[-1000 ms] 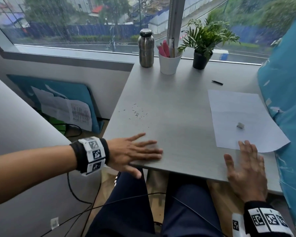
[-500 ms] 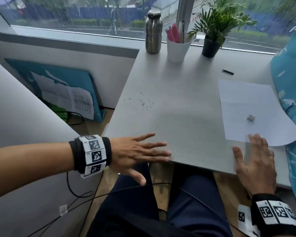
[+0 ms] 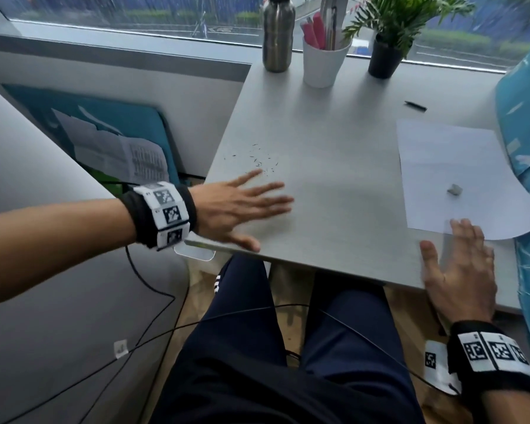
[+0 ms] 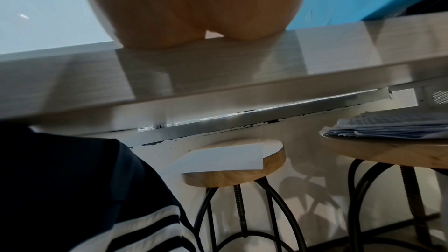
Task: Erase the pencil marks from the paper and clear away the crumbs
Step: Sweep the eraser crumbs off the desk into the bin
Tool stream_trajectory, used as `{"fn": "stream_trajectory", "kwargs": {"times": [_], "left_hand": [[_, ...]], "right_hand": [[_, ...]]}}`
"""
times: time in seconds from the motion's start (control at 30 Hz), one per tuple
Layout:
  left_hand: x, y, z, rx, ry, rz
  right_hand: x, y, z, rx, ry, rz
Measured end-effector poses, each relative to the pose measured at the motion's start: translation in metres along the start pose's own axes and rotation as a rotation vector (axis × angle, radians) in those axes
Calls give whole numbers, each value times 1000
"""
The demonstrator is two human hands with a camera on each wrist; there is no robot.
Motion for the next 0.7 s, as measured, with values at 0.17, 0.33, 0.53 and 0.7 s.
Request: {"fn": "stream_trajectory", "kwargs": {"times": [0.17,0.33,0.53,0.7], "left_hand": [[-66,-8,-2,-14,-238,-120],[-1,-18,1,35,-51,2],[2,-3,0,9,-21,11],[-43,-16,2,14,-237,-67]], "right_hand": [[0,0,0,-5,1,-1],[0,1,0,-8,1,-8],[2,6,-1,-43,-8,36],[3,7,-1,-39,-3,45]]}}
Point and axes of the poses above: each hand's wrist, its own z-axis towards the middle knuckle, its own y-axis out of the back of the hand, x = y × z, the point moved 8 cm from there along z, towards the middle knuckle, and after that the axes turned 1 degree about -x, right-handed, at the moved point
